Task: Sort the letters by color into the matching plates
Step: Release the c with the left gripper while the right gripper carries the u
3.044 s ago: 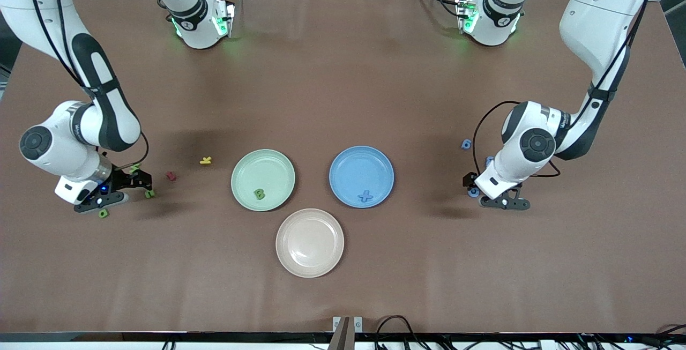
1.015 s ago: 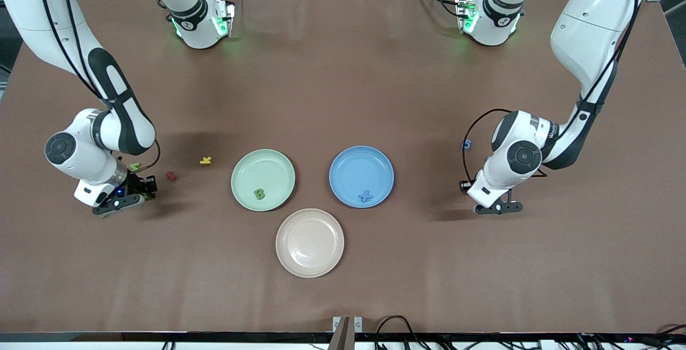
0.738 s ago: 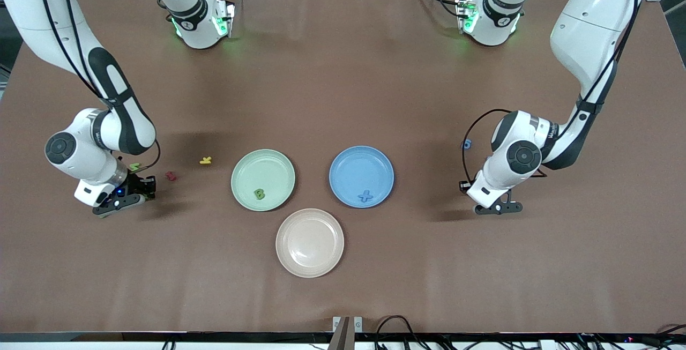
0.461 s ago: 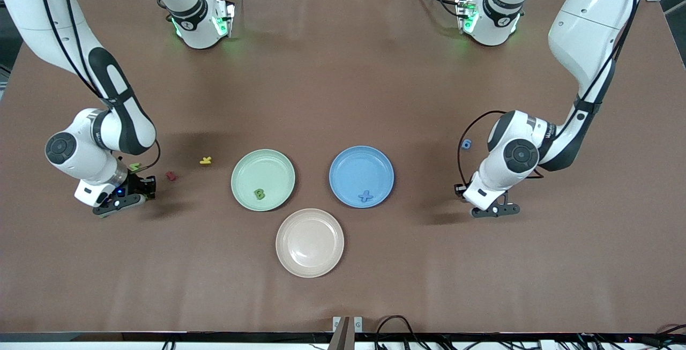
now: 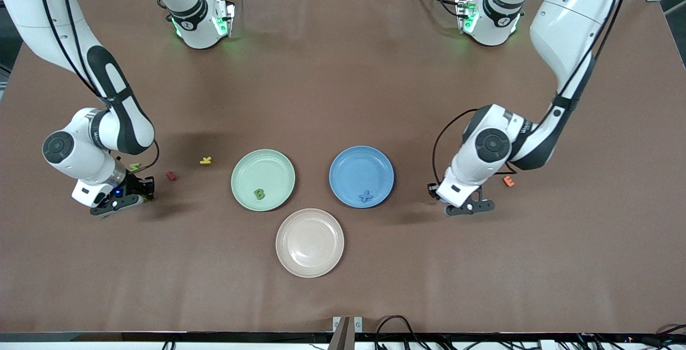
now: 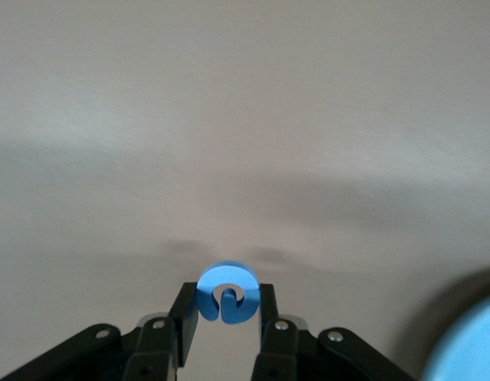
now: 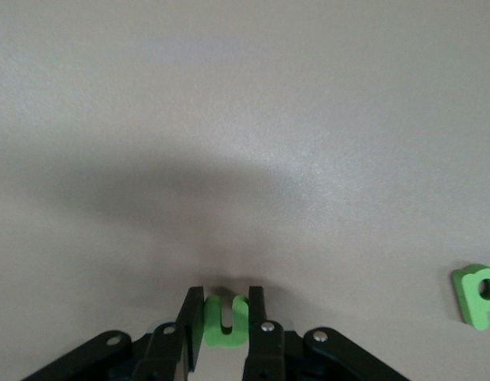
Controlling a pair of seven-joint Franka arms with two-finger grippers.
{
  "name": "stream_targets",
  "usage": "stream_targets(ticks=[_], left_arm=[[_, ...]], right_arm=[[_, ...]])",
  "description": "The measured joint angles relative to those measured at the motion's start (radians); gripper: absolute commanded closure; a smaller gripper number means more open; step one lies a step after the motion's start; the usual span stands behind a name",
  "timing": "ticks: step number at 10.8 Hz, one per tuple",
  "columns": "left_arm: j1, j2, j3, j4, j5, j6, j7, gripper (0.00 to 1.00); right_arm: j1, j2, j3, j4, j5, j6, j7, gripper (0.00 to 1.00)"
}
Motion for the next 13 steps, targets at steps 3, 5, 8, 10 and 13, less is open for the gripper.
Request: stream_targets(ticks=[3, 5, 8, 10, 13], left_arm=[[-0.096, 0.001, -0.002, 0.028, -0.001, 0.000, -0.119, 1.00], [-0.149, 0.001, -0.003, 0.046, -0.002, 0.000, -0.164, 1.00], [-0.239, 0.006, -0.004, 0.056, -0.067, 0.000, -0.175, 1.00], [-0.307, 0.021, -0.005, 0.084, -0.077, 0.001, -0.212, 0.58], [-0.395, 0.043, -0.002, 0.128, -0.078, 0.003, -0.253, 0.00]], right_arm=[[0.001, -0.041, 0.000, 0.022, 0.003, -0.079, 0.070, 0.83], [0.007, -0.062, 0.001, 0.037, 0.005, -0.135, 0.162, 0.83], [0.060, -0.080, 0.004, 0.051, 0.006, -0.190, 0.340, 0.83], [0.103, -0.083, 0.006, 0.058, 0.007, -0.216, 0.442, 0.82], [0.180, -0.087, 0.012, 0.072, 0.007, -0.248, 0.605, 0.82]])
